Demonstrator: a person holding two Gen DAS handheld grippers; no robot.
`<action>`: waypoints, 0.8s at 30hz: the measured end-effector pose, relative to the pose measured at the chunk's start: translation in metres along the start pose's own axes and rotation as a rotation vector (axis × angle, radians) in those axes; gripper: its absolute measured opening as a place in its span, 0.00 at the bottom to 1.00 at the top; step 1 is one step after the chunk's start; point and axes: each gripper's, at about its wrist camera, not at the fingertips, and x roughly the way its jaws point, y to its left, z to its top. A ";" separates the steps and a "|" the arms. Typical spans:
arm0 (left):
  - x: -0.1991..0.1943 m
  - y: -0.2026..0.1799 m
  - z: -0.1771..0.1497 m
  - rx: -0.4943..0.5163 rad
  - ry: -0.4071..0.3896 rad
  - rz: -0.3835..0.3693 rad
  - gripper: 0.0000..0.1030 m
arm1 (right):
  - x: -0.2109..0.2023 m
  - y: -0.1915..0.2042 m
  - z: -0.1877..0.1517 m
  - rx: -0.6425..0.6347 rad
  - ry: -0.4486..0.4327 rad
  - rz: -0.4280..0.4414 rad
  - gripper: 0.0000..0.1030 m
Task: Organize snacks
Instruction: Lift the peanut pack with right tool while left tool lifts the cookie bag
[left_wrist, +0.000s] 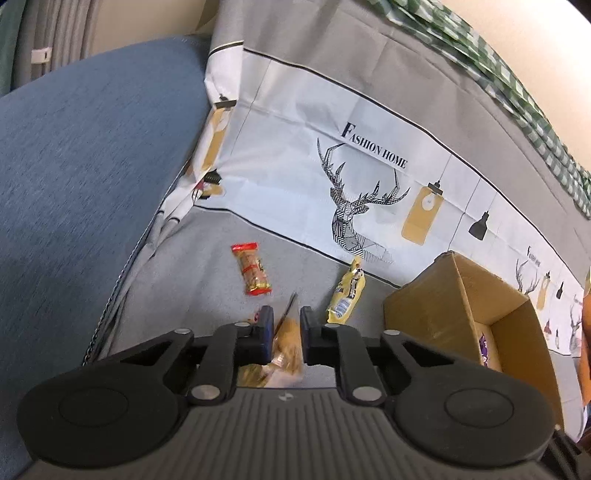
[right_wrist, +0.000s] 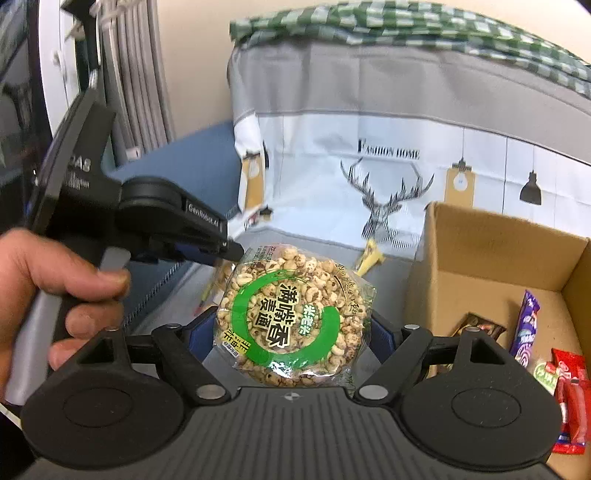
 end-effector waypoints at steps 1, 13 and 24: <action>0.002 -0.001 0.000 0.010 0.010 0.017 0.15 | -0.002 -0.002 0.000 0.001 -0.012 -0.002 0.80; 0.035 0.005 -0.001 -0.012 0.116 0.067 0.57 | -0.008 -0.031 0.003 0.042 -0.061 -0.049 0.80; 0.089 -0.038 0.006 0.015 0.044 0.002 0.82 | -0.025 -0.063 0.009 0.112 -0.122 -0.077 0.80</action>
